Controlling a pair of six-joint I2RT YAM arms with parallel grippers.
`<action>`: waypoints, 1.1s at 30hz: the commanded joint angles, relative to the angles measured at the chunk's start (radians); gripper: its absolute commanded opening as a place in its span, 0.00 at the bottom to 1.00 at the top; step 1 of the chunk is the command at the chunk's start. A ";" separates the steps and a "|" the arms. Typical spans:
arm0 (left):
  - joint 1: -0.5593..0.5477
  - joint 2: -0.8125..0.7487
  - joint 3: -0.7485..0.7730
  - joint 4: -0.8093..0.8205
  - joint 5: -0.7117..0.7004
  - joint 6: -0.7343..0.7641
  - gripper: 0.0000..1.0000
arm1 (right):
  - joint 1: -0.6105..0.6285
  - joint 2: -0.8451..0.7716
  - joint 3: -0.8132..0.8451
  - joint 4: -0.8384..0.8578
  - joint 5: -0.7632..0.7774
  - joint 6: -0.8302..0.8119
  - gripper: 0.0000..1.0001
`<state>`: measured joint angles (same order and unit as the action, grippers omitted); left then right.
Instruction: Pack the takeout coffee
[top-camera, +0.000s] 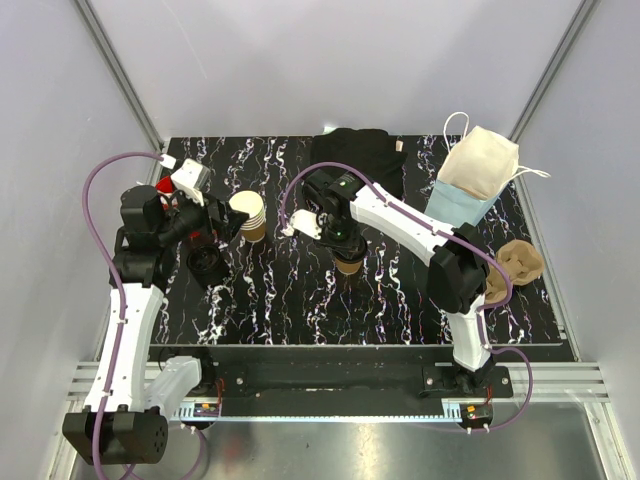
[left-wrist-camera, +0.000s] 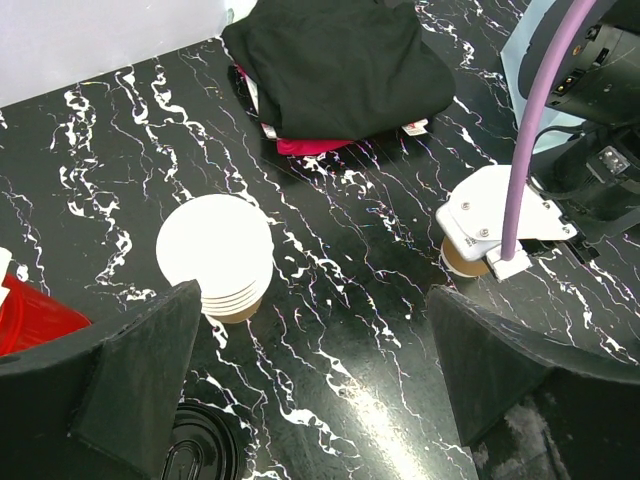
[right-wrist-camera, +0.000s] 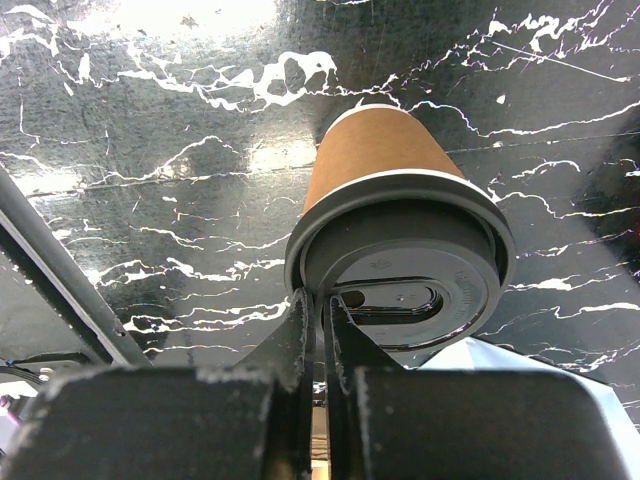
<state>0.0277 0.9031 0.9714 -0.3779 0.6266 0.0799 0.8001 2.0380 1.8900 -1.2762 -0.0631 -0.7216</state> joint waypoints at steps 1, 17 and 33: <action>0.008 -0.010 -0.005 0.063 0.031 -0.005 0.99 | -0.001 -0.015 0.004 -0.009 -0.001 -0.018 0.05; 0.014 -0.006 -0.005 0.065 0.044 -0.009 0.99 | -0.001 -0.104 0.041 -0.008 0.012 -0.019 0.39; -0.199 0.109 0.047 0.019 -0.002 0.018 0.99 | -0.211 -0.617 -0.316 0.356 -0.125 0.164 1.00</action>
<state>-0.0273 0.9829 0.9714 -0.3668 0.6971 0.0551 0.6983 1.4578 1.7012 -1.0649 -0.0990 -0.6559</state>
